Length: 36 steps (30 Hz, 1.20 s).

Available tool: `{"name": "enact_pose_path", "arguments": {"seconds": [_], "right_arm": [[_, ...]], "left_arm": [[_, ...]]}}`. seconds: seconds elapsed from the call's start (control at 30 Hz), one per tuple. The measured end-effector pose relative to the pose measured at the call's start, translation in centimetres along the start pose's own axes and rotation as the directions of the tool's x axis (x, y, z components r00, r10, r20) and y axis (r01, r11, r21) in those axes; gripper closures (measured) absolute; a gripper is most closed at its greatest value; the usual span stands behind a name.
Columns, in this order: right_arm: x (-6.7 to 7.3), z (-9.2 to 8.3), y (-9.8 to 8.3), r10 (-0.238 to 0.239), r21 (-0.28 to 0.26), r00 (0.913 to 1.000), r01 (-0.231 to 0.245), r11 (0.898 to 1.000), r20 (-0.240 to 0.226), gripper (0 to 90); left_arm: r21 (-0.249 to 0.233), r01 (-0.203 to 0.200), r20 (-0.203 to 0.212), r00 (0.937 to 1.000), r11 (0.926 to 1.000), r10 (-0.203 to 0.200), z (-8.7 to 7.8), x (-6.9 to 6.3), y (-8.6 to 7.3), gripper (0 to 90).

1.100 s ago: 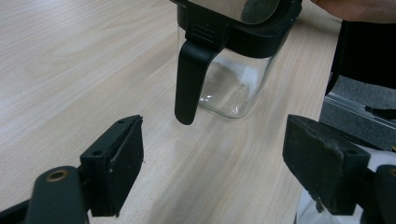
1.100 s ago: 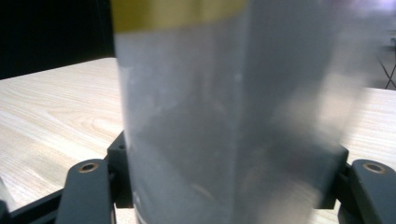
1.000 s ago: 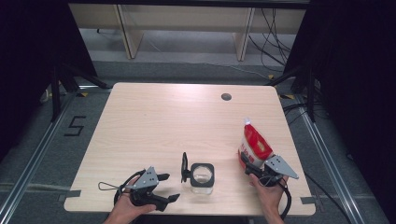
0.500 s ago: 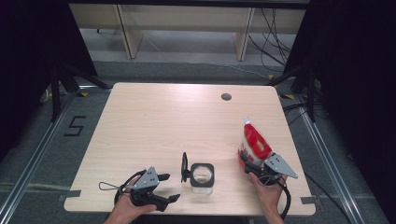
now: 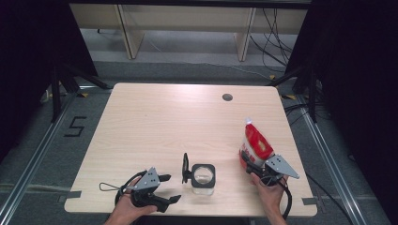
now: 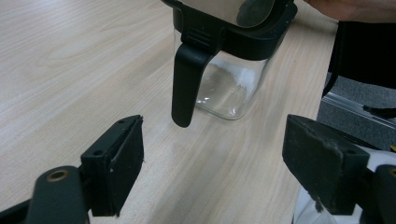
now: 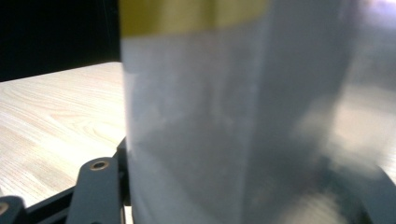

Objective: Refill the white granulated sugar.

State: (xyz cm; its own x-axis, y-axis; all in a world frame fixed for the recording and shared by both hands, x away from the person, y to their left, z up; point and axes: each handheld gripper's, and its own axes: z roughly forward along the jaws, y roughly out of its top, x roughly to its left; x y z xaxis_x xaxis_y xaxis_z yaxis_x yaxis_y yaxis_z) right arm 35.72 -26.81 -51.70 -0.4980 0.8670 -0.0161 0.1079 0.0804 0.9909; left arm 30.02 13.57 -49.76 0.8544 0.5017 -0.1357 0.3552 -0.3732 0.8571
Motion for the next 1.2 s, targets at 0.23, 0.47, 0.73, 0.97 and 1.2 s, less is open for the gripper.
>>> {"name": "enact_pose_path", "arguments": {"seconds": [0.23, 0.47, 0.73, 0.97, 1.2], "right_arm": [[0.0, -0.1, 0.5, 0.000, 0.034, 0.9997, -0.001, 0.999, 0.026, 39.8], [0.5, -0.8, 1.4, -0.030, 0.070, 0.9995, 0.029, 0.997, 0.012, 40.7], [0.9, -2.7, 3.5, -0.139, 0.054, 0.9902, 0.139, 0.989, 0.010, 40.9], [1.8, -4.5, 5.1, -0.297, 0.070, 0.9545, 0.295, 0.953, 0.026, 41.0], [3.4, -6.7, 6.1, -0.428, 0.101, 0.9038, 0.424, 0.900, 0.016, 41.1]], "left_arm": [[0.005, -0.032, 0.008, 0.9994, 0.9995, 0.032, -0.1, 0.1, 0.0, 20.6], [0.005, -0.043, 0.002, 0.9991, 0.9991, 0.043, -0.2, 0.3, 0.1, 20.7], [0.004, -0.014, -0.012, 0.9998, 0.9999, 0.014, -0.2, 0.4, 0.0, 20.6], [0.005, -0.004, -0.014, 0.9999, 1.0000, 0.004, -0.3, 0.5, -0.1, 20.6], [0.010, -0.012, -0.016, 0.9998, 0.9999, 0.012, -0.2, 0.5, -0.2, 20.5]]}}
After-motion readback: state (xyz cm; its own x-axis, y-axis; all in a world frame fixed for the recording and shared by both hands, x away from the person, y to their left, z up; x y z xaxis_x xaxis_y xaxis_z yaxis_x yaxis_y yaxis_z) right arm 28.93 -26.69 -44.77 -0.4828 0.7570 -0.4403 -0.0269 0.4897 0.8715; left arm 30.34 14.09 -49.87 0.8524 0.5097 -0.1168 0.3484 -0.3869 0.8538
